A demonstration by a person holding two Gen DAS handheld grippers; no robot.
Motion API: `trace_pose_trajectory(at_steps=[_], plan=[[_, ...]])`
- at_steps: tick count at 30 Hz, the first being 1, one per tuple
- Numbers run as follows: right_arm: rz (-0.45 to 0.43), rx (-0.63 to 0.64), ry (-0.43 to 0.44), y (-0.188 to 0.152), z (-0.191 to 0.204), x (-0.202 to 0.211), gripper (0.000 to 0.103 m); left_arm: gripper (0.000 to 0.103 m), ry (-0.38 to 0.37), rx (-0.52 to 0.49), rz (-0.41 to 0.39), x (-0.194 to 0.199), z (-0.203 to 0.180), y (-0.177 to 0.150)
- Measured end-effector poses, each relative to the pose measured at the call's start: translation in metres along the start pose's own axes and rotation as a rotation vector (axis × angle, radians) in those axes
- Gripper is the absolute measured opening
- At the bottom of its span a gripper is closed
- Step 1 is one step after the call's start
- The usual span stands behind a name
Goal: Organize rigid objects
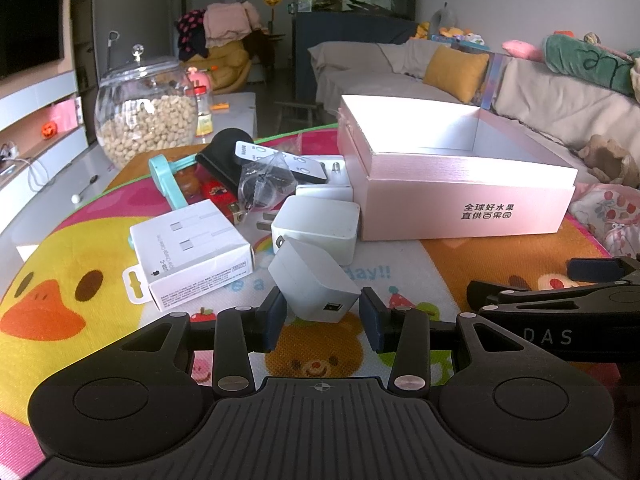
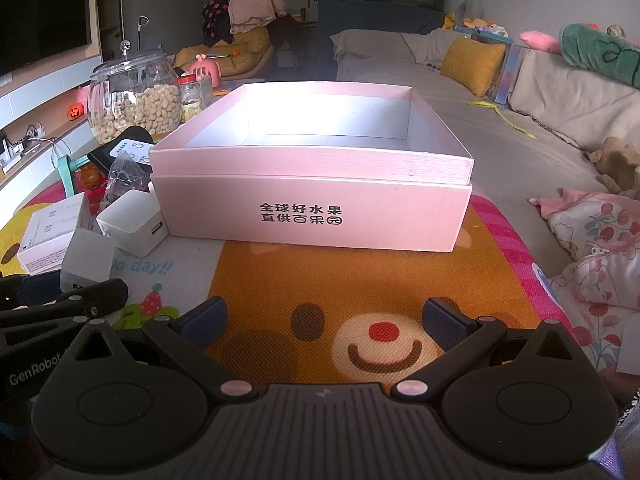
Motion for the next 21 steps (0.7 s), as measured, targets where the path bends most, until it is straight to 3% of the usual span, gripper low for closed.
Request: trace_pose_trajectory(at_steps=[15, 21], plan=[[0.003, -0.006, 0.010, 0.000, 0.001, -0.002, 0.103, 0.045, -0.013, 0.016, 0.000, 0.001, 0.002, 0.000], [0.068, 0.028, 0.059, -0.001, 0.002, 0.003, 0.103, 0.043, -0.114, 0.079, 0.013, 0.015, 0.013, -0.004]])
Point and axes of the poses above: each gripper's, at about its wrist camera, not at the fingertips, and x roughly against the way its jaws point, z to its left, y to its top, the point moved 10 cm from there along -x, roughly the way its jaws point, and after that the axes turned 3 degrees about x, right-handed, at the moved point
